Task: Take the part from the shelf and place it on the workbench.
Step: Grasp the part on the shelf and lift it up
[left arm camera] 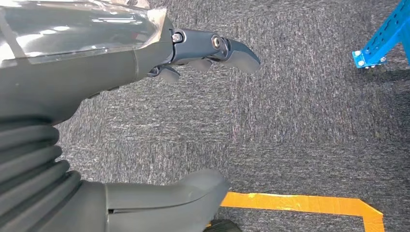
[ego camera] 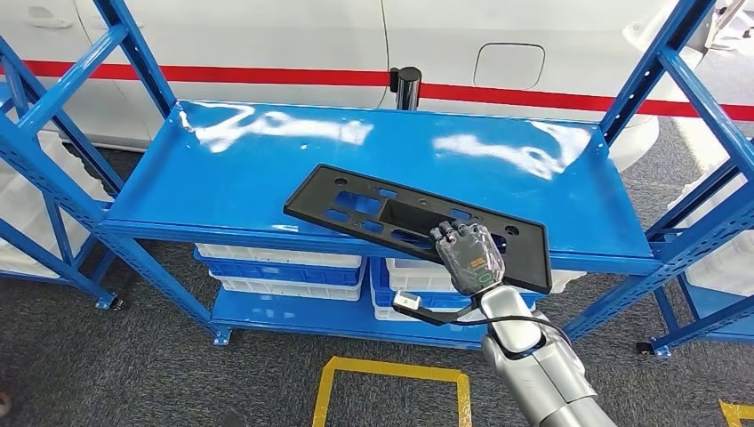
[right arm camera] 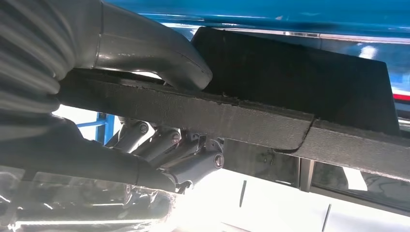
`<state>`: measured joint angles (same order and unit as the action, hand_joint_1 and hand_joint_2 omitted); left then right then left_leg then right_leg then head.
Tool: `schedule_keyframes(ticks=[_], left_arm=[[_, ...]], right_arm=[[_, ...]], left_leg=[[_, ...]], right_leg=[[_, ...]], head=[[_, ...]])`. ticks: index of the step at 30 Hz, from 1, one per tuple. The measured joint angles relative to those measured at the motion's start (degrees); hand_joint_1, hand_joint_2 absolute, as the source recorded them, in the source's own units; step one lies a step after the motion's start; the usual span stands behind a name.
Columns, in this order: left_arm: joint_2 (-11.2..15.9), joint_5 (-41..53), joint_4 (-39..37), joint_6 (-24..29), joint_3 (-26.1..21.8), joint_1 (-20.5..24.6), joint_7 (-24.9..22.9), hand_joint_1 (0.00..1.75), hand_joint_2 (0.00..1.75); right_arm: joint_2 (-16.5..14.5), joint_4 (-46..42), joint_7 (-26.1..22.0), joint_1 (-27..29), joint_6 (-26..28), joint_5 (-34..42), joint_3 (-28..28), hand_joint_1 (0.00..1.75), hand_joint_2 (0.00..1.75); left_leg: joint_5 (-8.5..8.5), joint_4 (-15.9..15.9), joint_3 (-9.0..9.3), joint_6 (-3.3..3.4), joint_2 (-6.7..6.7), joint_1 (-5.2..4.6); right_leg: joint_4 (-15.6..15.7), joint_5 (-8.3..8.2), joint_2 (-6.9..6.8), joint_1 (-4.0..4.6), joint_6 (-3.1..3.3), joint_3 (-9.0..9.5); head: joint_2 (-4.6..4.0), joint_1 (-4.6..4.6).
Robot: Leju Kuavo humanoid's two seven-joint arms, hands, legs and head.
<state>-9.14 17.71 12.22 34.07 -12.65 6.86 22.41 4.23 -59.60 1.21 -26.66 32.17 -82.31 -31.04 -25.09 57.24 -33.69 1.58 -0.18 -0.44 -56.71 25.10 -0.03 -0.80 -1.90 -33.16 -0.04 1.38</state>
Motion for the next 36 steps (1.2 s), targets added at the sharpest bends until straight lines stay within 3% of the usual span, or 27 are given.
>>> schedule_keyframes(ticks=[11,18,28,30,36], left_arm=[[-0.19,-3.38,-0.02,0.39,0.17,0.11,-0.51,0.0,1.75],[-0.19,-3.66,-0.02,0.92,0.15,0.1,-1.33,0.0,1.75],[-0.2,-3.66,-0.02,0.93,0.15,0.09,-1.41,0.0,1.75],[-0.2,-3.64,-0.02,0.91,0.14,0.09,-1.61,0.0,1.75],[-0.08,-3.4,-0.02,-0.15,0.11,0.19,-3.0,0.0,1.75]], right_arm=[[0.08,-0.14,0.5,0.09,0.63,-0.12,0.07,1.73,1.75],[0.52,-2.81,-4.57,0.09,-0.71,7.38,0.32,1.73,1.75],[0.97,-4.27,-5.38,0.12,-1.17,8.43,0.35,1.73,1.75],[1.09,-4.74,-8.08,0.13,-3.19,11.95,0.35,1.73,1.75],[4.89,-13.48,-27.89,0.2,-18.06,40.04,0.6,1.73,1.75]], left_leg=[[-0.01,0.0,-0.05,-0.01,0.0,0.04],[-0.01,0.0,-0.1,-0.01,0.0,0.04],[-0.01,0.0,-0.12,-0.01,-0.01,0.03],[-0.02,0.0,-0.12,-0.02,0.0,0.04],[-0.3,0.0,0.2,-0.02,0.18,0.02]], right_leg=[[0.0,0.01,0.0,0.05,0.02,-0.05],[0.0,0.03,0.0,0.06,0.0,-0.08],[0.0,0.09,0.0,0.06,-0.12,-0.08],[-0.01,0.1,0.01,0.06,-0.13,-0.09],[0.01,0.14,0.16,0.05,-0.14,0.08]], head=[[0.0,-0.01],[0.0,-0.01],[0.0,-0.01],[0.0,-0.01],[0.0,0.0]])
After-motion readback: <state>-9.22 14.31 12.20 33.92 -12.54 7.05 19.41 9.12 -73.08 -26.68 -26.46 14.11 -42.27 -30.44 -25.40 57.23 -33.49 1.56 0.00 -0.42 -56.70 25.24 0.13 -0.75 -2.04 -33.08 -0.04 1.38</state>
